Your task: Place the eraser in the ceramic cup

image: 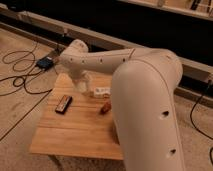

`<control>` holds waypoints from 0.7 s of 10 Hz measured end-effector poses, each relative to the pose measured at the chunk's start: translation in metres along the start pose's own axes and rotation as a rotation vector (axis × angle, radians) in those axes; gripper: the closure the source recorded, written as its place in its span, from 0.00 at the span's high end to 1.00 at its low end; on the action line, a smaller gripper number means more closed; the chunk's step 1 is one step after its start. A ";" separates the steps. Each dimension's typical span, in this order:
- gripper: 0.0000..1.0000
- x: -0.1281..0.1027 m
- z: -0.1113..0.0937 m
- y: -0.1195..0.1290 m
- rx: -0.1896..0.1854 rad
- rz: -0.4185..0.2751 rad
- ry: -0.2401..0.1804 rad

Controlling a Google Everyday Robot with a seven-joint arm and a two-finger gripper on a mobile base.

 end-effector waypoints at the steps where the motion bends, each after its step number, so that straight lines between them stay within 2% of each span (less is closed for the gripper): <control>1: 0.00 0.000 0.000 0.000 0.000 0.001 -0.001; 5: 0.00 0.000 0.000 0.000 0.001 0.000 0.001; 7: 0.00 0.002 0.006 -0.004 0.002 0.016 -0.015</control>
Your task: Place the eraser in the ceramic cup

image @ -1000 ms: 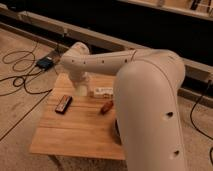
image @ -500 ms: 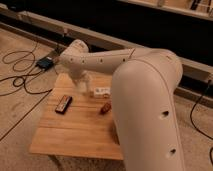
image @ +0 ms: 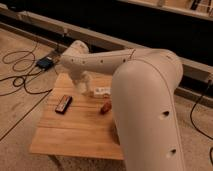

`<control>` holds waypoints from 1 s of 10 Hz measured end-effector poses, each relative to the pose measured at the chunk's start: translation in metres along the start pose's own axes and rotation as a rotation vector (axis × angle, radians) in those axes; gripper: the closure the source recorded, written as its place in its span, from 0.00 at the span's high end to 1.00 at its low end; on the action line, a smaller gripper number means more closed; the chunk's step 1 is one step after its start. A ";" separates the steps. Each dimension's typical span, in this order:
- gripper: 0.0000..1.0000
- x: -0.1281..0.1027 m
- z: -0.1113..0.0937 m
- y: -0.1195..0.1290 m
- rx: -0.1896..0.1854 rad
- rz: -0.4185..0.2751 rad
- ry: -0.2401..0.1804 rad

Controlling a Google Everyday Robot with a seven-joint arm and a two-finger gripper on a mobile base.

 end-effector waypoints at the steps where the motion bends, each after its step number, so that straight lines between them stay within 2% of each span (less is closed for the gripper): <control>1: 0.00 -0.001 0.003 -0.002 0.001 0.008 -0.008; 5: 0.00 -0.013 0.022 -0.010 -0.007 0.011 -0.049; 7: 0.00 -0.033 0.019 -0.009 -0.017 -0.017 -0.074; 10: 0.00 -0.055 0.014 -0.006 -0.048 -0.063 -0.087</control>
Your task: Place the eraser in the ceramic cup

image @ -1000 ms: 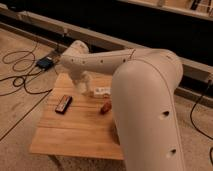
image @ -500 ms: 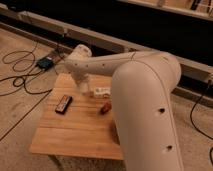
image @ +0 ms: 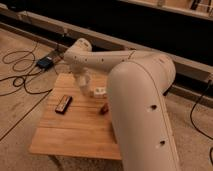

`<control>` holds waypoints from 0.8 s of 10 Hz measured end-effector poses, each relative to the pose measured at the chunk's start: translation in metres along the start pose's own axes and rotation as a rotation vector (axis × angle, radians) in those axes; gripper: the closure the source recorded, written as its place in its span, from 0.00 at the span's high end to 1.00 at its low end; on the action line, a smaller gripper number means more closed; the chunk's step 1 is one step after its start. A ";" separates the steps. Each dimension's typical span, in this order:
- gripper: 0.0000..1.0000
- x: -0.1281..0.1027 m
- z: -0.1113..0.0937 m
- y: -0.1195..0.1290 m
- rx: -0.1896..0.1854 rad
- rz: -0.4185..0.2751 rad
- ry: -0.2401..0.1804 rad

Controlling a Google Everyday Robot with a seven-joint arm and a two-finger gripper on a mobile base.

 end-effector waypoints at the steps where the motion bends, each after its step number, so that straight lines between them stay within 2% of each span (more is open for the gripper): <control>1: 0.00 -0.007 -0.001 0.001 -0.014 -0.016 -0.003; 8: 0.00 -0.056 -0.011 0.002 -0.104 -0.132 -0.046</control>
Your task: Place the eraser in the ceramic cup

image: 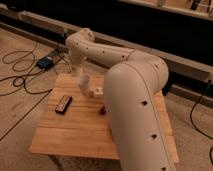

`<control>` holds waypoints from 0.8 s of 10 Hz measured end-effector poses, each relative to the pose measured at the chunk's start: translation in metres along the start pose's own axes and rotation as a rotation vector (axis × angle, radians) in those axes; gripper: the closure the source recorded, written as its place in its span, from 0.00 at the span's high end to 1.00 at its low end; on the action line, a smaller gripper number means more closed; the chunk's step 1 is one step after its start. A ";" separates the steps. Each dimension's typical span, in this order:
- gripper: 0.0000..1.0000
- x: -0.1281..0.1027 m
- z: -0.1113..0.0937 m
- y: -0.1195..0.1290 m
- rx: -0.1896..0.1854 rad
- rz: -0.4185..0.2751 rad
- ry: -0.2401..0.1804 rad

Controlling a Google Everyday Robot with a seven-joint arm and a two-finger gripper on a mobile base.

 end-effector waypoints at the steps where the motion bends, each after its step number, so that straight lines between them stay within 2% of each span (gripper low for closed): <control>1: 0.00 -0.005 -0.002 -0.001 -0.008 -0.012 -0.007; 8: 0.00 -0.006 -0.001 -0.001 -0.011 -0.015 -0.007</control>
